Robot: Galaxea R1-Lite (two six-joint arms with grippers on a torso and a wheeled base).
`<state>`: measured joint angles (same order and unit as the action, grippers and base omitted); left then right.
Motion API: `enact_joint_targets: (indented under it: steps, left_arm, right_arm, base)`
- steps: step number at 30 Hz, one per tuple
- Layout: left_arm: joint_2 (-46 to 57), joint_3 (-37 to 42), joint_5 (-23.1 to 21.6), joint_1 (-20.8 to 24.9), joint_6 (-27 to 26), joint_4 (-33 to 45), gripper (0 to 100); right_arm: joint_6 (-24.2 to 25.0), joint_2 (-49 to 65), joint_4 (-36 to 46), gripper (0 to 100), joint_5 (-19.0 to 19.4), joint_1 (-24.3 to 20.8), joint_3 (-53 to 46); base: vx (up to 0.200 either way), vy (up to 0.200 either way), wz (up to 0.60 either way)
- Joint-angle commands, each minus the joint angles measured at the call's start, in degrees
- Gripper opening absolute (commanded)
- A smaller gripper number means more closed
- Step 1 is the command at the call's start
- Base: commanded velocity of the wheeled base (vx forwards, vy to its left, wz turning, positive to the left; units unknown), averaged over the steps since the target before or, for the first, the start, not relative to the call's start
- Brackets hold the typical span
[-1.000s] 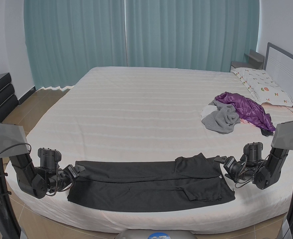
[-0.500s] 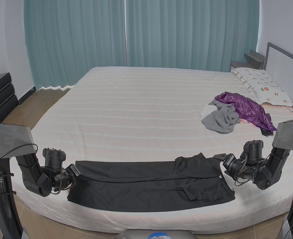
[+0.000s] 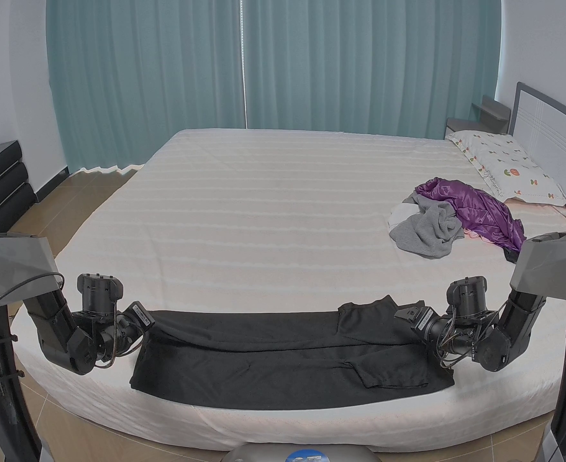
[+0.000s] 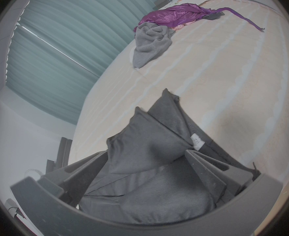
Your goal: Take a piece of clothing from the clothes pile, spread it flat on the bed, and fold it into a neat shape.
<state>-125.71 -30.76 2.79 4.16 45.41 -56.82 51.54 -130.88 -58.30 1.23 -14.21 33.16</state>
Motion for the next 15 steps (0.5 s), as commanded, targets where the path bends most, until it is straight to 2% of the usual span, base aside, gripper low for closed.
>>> enact_joint_targets:
  steps: [1, 15]
  left_arm:
    - [0.3, -0.1, 0.0, 0.0, 0.0, 0.0, 0]
    - [0.0, -0.4, 0.1, 0.0, 0.0, 0.0, 0]
  right_arm:
    - [-0.1, -0.9, 1.2, 100, -1.0, 0.6, 1.4]
    - [-0.9, -4.4, 2.7, 100, -1.4, 1.2, 4.8]
  base:
    - [0.0, 0.0, 0.0]
    - [0.0, 0.0, 0.0]
